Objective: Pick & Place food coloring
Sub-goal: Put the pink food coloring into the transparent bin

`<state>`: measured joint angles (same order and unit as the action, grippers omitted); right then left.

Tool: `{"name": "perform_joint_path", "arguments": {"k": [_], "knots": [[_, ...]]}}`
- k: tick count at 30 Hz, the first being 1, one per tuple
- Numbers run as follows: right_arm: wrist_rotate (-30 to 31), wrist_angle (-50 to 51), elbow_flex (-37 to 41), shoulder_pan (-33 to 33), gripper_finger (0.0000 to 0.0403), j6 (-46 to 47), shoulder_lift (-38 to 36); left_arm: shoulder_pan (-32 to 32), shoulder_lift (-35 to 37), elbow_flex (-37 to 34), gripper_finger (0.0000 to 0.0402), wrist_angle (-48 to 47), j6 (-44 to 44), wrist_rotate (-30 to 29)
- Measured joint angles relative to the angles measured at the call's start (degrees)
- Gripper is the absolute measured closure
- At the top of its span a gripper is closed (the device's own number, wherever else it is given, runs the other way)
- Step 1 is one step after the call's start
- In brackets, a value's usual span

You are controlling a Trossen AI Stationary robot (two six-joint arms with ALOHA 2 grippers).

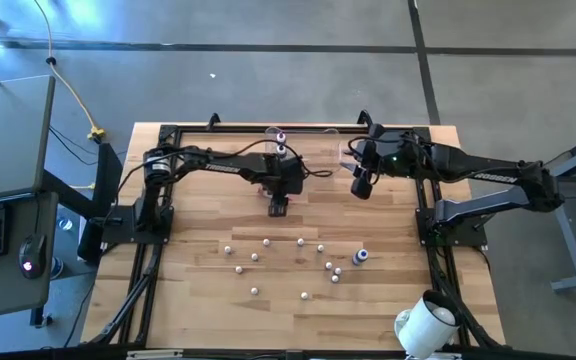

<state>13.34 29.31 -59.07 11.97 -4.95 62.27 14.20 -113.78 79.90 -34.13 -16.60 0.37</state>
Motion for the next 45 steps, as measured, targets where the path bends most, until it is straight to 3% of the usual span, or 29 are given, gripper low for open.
{"name": "perform_joint_path", "arguments": {"k": [5,14,26,34,45], "knots": [[-0.02,0.01,0.00,0.00,0.0258,0.00,0.05,0.03,0.00,0.00,0.0229,-0.78,0.10,-0.34],[-0.02,0.00,0.00,0.01,0.0257,-0.01,0.05,0.03,0.11,0.00,0.0291,-2.53,0.13,-0.44],[-0.02,0.01,0.00,0.00,0.0258,-0.02,0.05,-1.78,0.11,4.28,0.0293,-7.03,-0.07,0.57],[-0.04,0.01,0.00,0.02,0.0258,0.00,0.05,-5.61,0.09,17.45,0.0294,-17.77,-2.38,-0.62],[-0.04,0.44,0.00,0.00,0.0260,2.54,0.05,-6.72,1.92,43.41,0.0295,-41.56,-8.68,-4.60]]}}
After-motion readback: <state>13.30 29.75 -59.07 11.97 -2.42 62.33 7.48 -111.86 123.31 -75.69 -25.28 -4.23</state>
